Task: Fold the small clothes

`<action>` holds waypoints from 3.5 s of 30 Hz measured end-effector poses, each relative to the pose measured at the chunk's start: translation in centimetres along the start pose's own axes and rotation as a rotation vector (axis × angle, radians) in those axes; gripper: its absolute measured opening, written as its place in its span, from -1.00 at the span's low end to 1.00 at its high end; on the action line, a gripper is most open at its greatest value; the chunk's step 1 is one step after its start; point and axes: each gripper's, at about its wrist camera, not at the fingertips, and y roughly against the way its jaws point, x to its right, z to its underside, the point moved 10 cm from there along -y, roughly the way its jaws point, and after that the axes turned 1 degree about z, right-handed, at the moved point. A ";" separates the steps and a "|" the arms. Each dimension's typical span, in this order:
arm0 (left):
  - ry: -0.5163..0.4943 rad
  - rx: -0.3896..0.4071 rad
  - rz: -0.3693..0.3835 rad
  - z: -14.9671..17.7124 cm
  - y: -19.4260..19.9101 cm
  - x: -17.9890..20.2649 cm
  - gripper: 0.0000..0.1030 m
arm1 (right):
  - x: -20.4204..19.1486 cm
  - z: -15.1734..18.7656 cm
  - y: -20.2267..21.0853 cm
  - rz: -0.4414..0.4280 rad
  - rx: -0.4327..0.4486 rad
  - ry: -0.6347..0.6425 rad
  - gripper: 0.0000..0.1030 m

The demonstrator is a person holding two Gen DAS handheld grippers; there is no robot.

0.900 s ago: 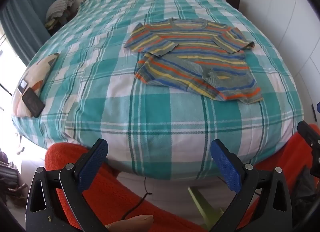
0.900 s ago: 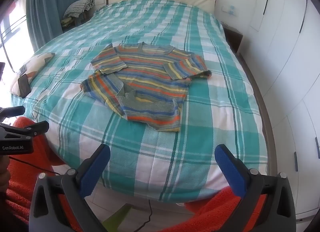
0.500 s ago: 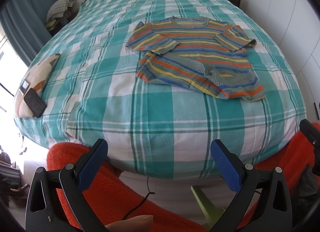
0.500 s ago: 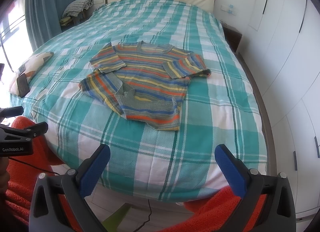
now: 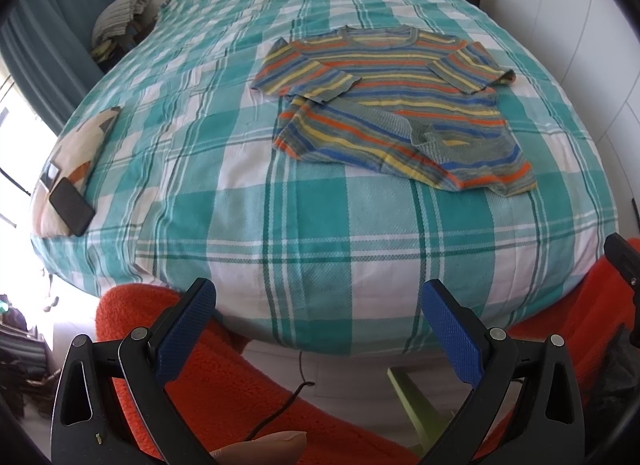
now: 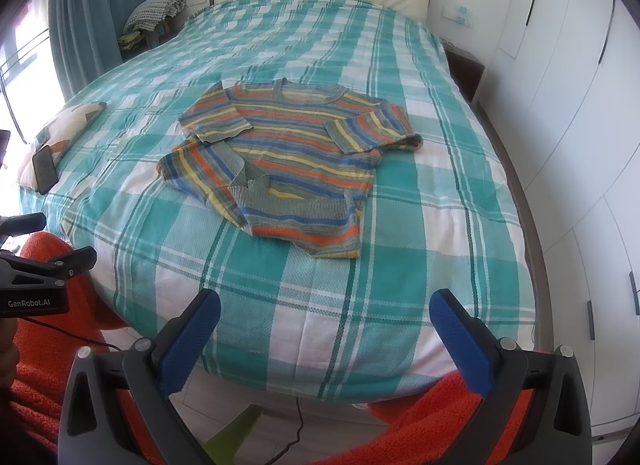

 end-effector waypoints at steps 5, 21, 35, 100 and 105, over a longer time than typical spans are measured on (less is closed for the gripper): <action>-0.006 -0.005 -0.003 0.3 -0.1 -0.1 0.99 | -0.1 0.2 -0.2 0.000 -0.003 0.000 0.99; -0.048 0.002 -0.103 0.0 -0.2 -1.0 0.99 | -0.6 0.6 -0.3 0.000 -0.008 0.011 1.00; -0.051 0.033 -0.120 -0.5 -0.5 -0.9 0.99 | -1.6 0.1 -0.7 -0.020 -0.030 0.044 1.00; 0.060 -0.096 -0.069 0.8 -2.6 -1.6 0.99 | 35.0 -7.6 -25.8 0.207 -0.155 -0.720 -0.97; 0.069 -0.072 -0.083 0.9 -2.3 -2.7 0.99 | 35.5 -6.3 -26.3 0.228 -0.175 -0.717 -0.98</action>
